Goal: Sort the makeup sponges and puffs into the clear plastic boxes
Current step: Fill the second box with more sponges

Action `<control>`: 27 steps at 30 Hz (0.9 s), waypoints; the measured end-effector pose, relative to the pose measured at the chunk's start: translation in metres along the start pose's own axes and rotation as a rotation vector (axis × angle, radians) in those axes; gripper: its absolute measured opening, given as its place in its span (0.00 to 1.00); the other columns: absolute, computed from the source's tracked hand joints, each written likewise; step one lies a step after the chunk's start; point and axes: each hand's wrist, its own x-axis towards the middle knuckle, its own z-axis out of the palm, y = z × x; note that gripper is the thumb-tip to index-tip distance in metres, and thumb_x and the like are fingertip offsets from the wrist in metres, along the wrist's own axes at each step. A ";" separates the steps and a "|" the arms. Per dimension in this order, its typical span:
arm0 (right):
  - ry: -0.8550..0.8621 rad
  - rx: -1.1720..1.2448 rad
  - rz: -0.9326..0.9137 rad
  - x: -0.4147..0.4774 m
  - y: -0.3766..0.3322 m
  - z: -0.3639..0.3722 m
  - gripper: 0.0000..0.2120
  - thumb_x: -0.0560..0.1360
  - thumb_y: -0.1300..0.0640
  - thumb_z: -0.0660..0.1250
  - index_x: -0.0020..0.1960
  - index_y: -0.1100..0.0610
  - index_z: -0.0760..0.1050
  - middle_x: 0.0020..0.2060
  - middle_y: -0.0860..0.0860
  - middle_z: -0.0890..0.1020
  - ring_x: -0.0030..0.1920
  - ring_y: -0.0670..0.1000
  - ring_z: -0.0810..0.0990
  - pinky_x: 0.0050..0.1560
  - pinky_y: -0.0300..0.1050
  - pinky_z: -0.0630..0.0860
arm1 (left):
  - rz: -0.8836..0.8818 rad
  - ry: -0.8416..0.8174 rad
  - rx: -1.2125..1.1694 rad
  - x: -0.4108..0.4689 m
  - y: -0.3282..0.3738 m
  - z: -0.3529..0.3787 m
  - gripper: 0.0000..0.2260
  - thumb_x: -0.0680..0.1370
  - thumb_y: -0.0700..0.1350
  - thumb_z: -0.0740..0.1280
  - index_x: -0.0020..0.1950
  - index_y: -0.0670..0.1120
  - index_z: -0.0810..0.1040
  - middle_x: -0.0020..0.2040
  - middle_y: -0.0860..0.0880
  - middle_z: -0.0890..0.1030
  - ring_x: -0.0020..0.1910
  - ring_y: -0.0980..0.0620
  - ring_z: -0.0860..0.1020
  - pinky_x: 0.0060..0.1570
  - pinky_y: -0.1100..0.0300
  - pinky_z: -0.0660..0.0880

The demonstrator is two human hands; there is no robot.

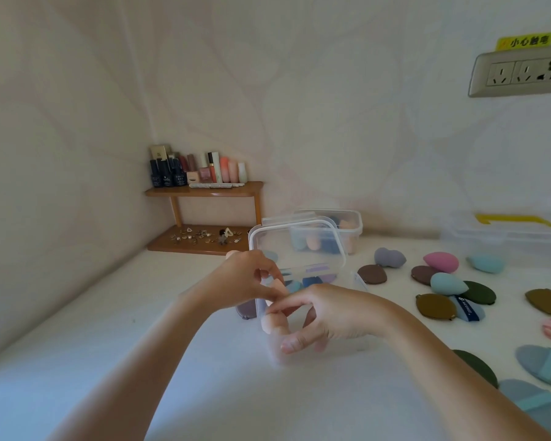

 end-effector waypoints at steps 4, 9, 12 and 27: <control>-0.026 0.021 0.025 -0.002 -0.004 0.000 0.30 0.69 0.50 0.75 0.68 0.45 0.70 0.63 0.45 0.75 0.39 0.32 0.77 0.43 0.40 0.80 | 0.020 -0.068 0.037 -0.004 0.001 -0.006 0.10 0.70 0.54 0.73 0.51 0.57 0.82 0.47 0.57 0.81 0.43 0.60 0.75 0.46 0.65 0.73; -0.072 0.057 0.057 -0.002 -0.005 0.000 0.30 0.69 0.51 0.76 0.69 0.45 0.70 0.61 0.48 0.76 0.44 0.48 0.80 0.47 0.43 0.81 | 0.021 -0.173 0.196 -0.005 0.013 -0.004 0.12 0.74 0.51 0.70 0.57 0.56 0.81 0.54 0.56 0.80 0.47 0.58 0.74 0.51 0.68 0.72; -0.075 0.061 0.069 -0.001 -0.004 -0.001 0.30 0.69 0.51 0.75 0.68 0.45 0.70 0.60 0.47 0.76 0.45 0.50 0.80 0.46 0.42 0.81 | 0.027 -0.187 0.276 -0.003 0.020 0.000 0.13 0.75 0.47 0.69 0.59 0.54 0.80 0.55 0.54 0.81 0.51 0.57 0.77 0.48 0.68 0.73; -0.060 0.024 0.104 -0.004 -0.009 -0.001 0.29 0.70 0.50 0.74 0.69 0.47 0.70 0.59 0.48 0.77 0.37 0.47 0.79 0.46 0.40 0.79 | 0.116 -0.267 0.786 0.009 0.040 0.006 0.08 0.74 0.40 0.67 0.53 0.45 0.80 0.42 0.48 0.78 0.39 0.50 0.76 0.33 0.63 0.69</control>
